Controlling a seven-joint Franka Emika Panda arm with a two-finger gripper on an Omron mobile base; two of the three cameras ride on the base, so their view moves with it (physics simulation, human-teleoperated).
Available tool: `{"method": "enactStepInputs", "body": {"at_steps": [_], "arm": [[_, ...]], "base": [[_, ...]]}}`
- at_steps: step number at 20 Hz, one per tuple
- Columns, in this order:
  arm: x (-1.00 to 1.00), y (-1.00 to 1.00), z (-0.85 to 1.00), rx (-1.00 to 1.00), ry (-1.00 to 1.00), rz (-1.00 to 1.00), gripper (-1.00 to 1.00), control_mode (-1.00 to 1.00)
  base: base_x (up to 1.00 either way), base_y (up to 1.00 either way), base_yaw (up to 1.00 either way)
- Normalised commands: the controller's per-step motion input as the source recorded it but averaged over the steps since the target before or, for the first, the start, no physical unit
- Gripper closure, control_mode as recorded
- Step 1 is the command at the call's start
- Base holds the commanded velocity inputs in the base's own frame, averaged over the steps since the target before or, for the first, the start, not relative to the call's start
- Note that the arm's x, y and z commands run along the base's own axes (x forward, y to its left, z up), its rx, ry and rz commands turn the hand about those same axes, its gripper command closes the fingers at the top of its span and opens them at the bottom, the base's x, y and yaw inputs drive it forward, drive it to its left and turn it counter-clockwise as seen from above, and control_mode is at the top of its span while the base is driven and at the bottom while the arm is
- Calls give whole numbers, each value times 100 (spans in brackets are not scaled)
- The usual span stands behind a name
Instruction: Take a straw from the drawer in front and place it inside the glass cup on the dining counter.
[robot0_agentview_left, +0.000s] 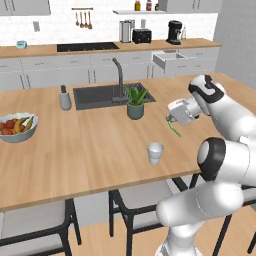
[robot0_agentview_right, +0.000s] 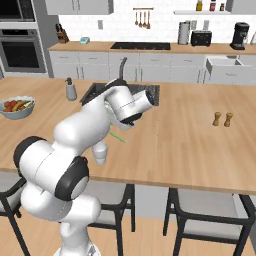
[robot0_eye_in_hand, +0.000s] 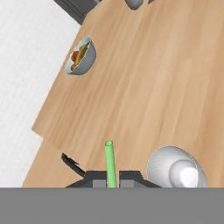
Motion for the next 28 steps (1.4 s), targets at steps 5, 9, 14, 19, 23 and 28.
{"method": "enactStepInputs", "body": {"at_steps": [5,9,14,19,23,28], "arm": [[-13,34,0,14,2,33,100,-100],[-35,26,0,23,0,28,100,-100],[-37,17,4,20,-5,25,100,-100],[-32,0,32,7,-17,14,100,-100],[-40,0,24,1,-13,9,100,-100],[-20,3,1,6,5,0,100,-100]], "base": [[0,0,0],[0,0,0],[0,0,0],[0,0,0],[0,0,0],[0,0,0]]}}
